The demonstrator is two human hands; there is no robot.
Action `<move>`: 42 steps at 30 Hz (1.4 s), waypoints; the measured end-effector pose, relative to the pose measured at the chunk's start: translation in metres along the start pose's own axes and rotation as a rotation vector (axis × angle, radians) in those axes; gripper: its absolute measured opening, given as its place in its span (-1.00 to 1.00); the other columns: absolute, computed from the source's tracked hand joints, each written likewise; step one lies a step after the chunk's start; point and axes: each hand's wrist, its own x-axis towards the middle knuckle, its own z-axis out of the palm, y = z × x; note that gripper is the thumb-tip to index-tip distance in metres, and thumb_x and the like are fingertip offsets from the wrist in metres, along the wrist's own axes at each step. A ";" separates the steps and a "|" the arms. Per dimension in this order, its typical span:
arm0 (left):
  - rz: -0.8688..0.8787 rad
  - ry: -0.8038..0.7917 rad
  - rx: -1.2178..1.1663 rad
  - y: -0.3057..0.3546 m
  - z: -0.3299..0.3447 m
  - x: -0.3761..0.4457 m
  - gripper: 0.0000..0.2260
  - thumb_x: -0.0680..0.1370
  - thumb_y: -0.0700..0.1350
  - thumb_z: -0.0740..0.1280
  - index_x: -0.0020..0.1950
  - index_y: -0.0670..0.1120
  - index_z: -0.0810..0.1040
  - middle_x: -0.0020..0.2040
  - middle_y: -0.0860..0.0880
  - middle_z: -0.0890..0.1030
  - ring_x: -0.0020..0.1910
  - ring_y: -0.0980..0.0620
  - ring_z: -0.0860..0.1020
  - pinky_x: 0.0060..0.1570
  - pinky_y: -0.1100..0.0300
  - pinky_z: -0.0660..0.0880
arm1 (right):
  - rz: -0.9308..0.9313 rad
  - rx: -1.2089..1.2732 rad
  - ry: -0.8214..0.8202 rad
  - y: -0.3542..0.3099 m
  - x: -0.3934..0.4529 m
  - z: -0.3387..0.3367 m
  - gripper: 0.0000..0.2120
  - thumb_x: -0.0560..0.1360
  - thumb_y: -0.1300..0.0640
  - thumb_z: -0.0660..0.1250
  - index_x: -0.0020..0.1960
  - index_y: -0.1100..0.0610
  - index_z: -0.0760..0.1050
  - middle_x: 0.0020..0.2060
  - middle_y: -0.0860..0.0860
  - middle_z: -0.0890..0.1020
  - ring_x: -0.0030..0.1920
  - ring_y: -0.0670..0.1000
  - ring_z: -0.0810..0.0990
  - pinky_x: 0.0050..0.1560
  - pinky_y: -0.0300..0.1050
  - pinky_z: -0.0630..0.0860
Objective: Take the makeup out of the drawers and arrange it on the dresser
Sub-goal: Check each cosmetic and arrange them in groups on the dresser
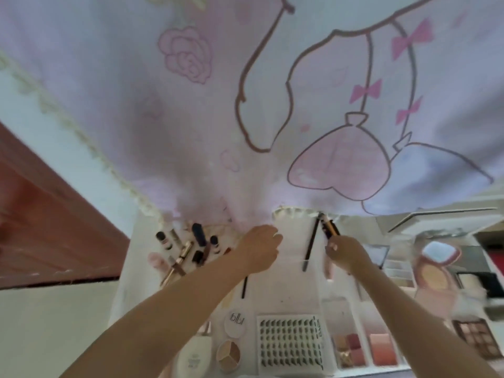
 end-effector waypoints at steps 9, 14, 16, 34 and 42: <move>-0.182 -0.310 -0.067 0.004 0.057 0.046 -0.49 0.63 0.03 -0.09 0.49 -0.16 -0.13 0.52 -0.11 -0.15 0.50 -0.03 -0.16 0.44 -0.01 -0.10 | 0.123 -0.020 -0.128 0.020 0.038 0.020 -0.78 0.50 0.22 0.15 0.10 0.22 0.44 0.06 0.13 0.57 0.08 0.10 0.54 -0.11 -0.18 0.36; -0.145 -0.322 -0.088 0.003 0.073 0.052 -0.48 0.63 0.02 -0.12 0.48 -0.22 -0.20 0.51 -0.16 -0.23 0.49 -0.07 -0.21 0.45 0.11 -0.21 | 0.178 0.077 -0.068 0.018 0.043 0.039 -0.80 0.47 0.32 0.12 0.08 0.27 0.36 -0.05 0.17 0.59 -0.03 0.16 0.57 -0.20 -0.15 0.38; -0.155 -0.319 -0.097 0.004 0.077 0.052 -0.48 0.63 0.03 -0.12 0.47 -0.22 -0.21 0.50 -0.16 -0.24 0.49 -0.07 -0.23 0.44 0.12 -0.23 | 0.179 0.140 -0.056 0.020 0.042 0.042 -0.83 0.48 0.30 0.14 0.07 0.27 0.35 -0.12 0.17 0.58 -0.08 0.16 0.57 -0.21 -0.14 0.40; -0.225 0.200 -1.127 0.036 -0.007 0.012 -0.69 0.61 -0.19 0.08 -0.32 -0.01 0.35 -0.42 0.07 0.35 -0.48 0.23 0.32 -0.42 0.39 0.28 | -0.020 0.883 -0.112 -0.045 -0.013 -0.015 -0.69 0.48 0.37 0.07 -0.41 0.17 0.32 -0.52 0.05 0.36 -0.58 -0.08 0.33 -0.59 -0.31 0.24; -0.389 0.318 -0.895 0.028 -0.035 -0.046 -0.64 0.63 -0.10 0.01 -0.36 -0.09 0.31 -0.44 0.04 0.31 -0.44 0.10 0.30 -0.43 0.28 0.23 | -0.491 0.425 -0.214 -0.077 -0.055 -0.036 -0.81 0.56 0.10 0.14 -0.21 0.04 0.42 -0.46 -0.11 0.38 -0.51 -0.20 0.35 -0.48 -0.40 0.30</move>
